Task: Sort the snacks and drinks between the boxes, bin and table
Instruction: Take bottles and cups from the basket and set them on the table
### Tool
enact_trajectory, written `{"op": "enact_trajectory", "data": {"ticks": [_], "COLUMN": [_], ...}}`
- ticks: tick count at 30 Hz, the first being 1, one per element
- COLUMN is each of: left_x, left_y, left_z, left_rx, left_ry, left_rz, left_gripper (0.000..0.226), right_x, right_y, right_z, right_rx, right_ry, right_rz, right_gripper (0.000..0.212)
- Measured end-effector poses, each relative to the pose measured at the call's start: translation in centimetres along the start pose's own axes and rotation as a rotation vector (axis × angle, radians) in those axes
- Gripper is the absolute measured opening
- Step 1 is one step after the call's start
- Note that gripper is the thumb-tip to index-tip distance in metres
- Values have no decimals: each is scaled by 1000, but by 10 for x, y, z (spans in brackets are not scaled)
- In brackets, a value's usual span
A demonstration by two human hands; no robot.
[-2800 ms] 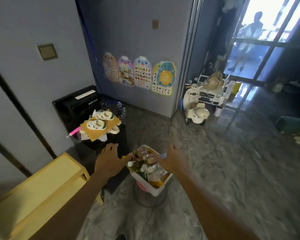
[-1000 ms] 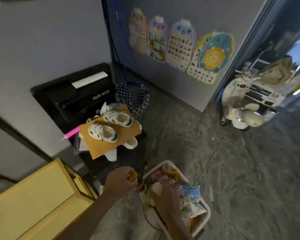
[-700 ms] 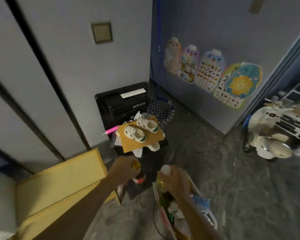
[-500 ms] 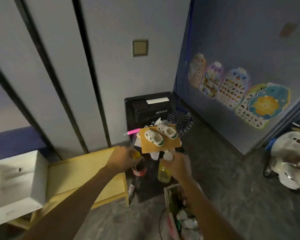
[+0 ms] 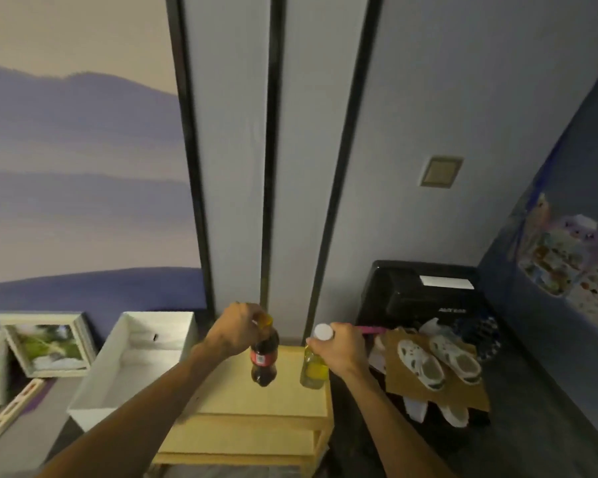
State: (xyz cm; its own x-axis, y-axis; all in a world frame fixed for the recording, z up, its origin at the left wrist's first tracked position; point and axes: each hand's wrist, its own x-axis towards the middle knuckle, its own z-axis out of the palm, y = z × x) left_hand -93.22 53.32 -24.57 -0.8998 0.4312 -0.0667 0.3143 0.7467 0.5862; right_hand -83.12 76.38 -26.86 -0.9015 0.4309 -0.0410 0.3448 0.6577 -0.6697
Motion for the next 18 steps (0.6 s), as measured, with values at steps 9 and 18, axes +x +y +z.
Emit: {"op": "enact_trajectory", "data": {"ticks": [9, 18], "left_x": [80, 113], "left_y": [-139, -245], "left_z": [-39, 7], "left_rx": [-28, -25], "left_ry": [-3, -52], "left_rz": [-180, -370], "left_gripper": [20, 27], "right_x": [95, 141], "right_y": [-68, -69], "right_z": [156, 271], "right_rx": [5, -14], "right_ry": [-111, -286], "right_rz": [4, 43], "right_gripper": [35, 27]}}
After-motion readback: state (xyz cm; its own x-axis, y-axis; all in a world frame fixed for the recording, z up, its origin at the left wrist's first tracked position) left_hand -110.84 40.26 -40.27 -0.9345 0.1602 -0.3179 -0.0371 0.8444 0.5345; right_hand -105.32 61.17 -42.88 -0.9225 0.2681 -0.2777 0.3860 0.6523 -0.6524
